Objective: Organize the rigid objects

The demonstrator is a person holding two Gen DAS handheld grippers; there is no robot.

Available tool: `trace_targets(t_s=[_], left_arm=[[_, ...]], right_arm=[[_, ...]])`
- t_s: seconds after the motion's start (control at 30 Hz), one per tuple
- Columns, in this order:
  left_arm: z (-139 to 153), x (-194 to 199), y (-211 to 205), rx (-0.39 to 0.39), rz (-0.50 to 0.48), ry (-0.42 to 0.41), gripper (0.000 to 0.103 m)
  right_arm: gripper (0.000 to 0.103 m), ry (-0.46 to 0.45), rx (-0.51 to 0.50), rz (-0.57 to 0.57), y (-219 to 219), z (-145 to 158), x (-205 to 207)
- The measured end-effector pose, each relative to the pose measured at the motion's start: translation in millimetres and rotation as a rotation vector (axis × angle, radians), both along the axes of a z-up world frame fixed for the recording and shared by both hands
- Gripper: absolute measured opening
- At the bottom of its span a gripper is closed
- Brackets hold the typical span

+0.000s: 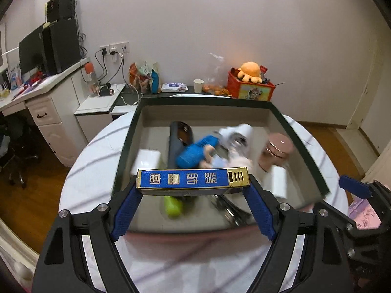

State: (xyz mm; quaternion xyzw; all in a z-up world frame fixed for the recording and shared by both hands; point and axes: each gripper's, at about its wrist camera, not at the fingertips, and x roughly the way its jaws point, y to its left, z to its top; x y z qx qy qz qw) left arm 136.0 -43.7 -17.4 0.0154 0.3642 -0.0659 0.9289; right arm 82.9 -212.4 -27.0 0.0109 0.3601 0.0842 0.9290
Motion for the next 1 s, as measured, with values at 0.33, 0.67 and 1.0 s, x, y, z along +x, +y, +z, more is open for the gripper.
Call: trace_targets(t_s=[0.33, 0.67, 1.0], left_arm=[[-39.2, 49.3, -9.4, 0.011, -0.045, 0.162, 0.087], [-22.9, 14.8, -17.0, 0.07, -0.074, 0.064, 0.103], [16.8, -38.9, -2.9, 0.075, -0.041, -0.028, 0.103]], right_arm=[[0.08, 0.027, -0.007, 0.001, 12.6, -8.2, 28.4], [0.08, 0.022, -0.005, -0.019, 10.0, -3.7, 20.6], [0.08, -0.04, 0.031, -0.048, 15.6, 24.6, -18.2]])
